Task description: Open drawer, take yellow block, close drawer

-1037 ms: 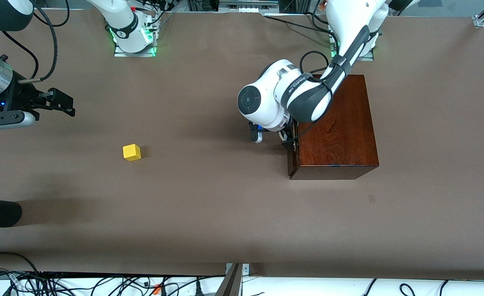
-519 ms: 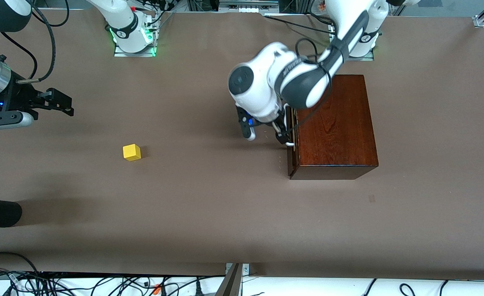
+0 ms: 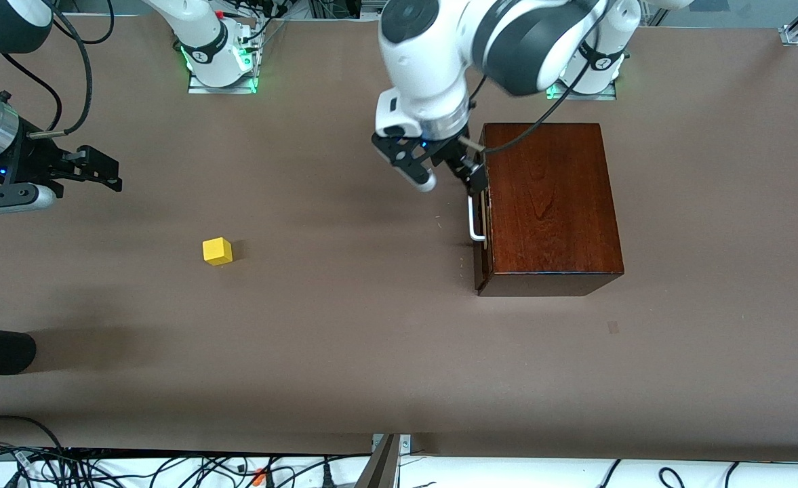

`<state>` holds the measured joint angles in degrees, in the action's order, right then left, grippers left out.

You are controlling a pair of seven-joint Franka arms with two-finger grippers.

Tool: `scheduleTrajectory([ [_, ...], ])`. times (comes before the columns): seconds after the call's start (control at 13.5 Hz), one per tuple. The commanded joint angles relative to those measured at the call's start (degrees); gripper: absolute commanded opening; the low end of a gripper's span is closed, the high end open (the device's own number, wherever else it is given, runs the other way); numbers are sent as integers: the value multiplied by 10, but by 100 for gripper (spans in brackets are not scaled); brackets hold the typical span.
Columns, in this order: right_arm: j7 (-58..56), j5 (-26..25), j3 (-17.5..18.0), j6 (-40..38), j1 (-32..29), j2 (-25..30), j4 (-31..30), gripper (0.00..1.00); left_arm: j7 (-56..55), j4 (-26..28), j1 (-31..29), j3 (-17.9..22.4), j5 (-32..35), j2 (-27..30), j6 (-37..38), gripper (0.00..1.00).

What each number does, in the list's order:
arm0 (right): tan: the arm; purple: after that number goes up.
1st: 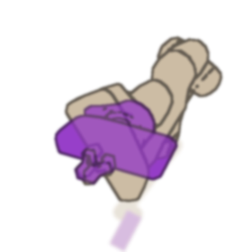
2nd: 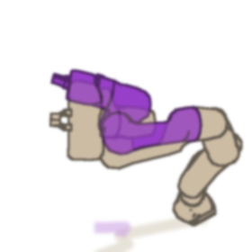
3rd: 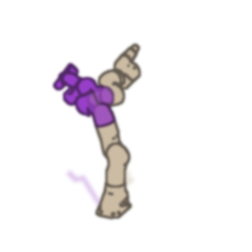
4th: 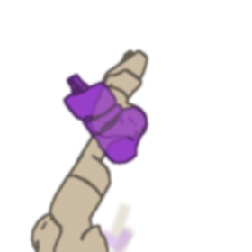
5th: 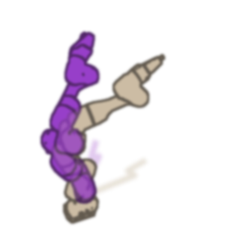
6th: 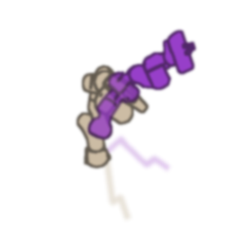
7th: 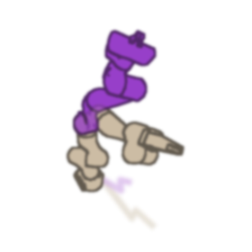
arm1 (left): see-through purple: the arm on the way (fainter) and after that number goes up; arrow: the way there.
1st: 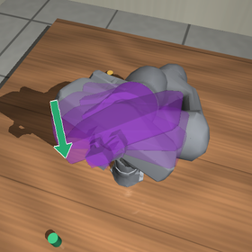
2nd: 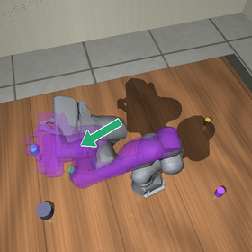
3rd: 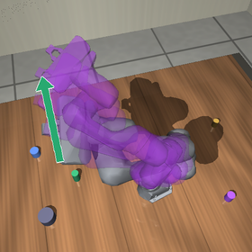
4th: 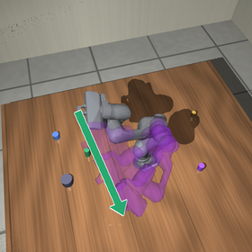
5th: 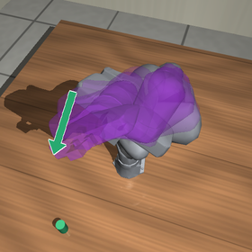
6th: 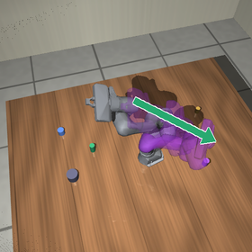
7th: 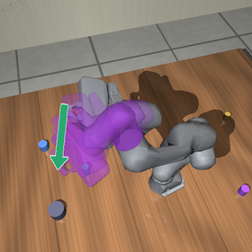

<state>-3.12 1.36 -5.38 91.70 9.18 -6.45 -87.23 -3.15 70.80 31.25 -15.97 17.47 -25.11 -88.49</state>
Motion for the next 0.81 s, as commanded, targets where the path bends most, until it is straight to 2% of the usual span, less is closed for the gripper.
scheduleTrajectory([
  [0.0,-5,1,0,-7,-1,0,4,100,-37,4,-40,5,-25,37,8,100],
  [0.22,-5,1,0,-7,-1,0,4,100,-51,5,-95,8,-54,66,10,100],
  [0.37,-5,2,-1,-7,-1,0,4,100,-76,7,-143,5,-58,78,49,100],
  [0.52,-5,3,0,-7,-1,0,4,100,-73,14,-198,12,-110,101,65,100],
  [0.59,-5,3,-1,-6,-1,0,4,100,-74,20,-210,34,-133,110,70,100],
  [0.74,-5,3,-1,-5,-1,0,4,100,-71,33,-207,102,-168,126,71,100],
])
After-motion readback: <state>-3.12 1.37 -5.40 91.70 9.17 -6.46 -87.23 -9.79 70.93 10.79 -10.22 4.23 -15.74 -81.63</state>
